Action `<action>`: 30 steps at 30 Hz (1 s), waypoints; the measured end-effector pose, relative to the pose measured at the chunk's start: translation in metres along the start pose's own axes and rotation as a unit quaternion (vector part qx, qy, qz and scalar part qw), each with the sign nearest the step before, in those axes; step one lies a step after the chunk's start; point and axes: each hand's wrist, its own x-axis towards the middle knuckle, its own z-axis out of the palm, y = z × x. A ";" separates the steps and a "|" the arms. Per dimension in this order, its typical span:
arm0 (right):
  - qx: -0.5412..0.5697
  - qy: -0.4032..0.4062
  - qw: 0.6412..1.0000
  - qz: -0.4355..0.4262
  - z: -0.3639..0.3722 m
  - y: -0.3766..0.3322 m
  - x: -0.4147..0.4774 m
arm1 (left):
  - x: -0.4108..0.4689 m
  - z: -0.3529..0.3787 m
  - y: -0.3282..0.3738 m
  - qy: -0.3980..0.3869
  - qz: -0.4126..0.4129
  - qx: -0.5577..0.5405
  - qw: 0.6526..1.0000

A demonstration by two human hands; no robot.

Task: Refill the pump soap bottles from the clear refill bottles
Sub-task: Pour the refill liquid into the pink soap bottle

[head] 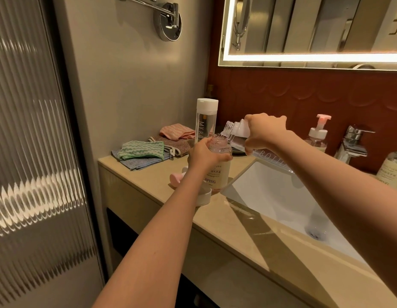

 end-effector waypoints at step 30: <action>-0.030 0.010 1.000 0.001 0.002 -0.002 0.002 | -0.003 -0.002 0.006 -0.010 -0.023 0.017 1.000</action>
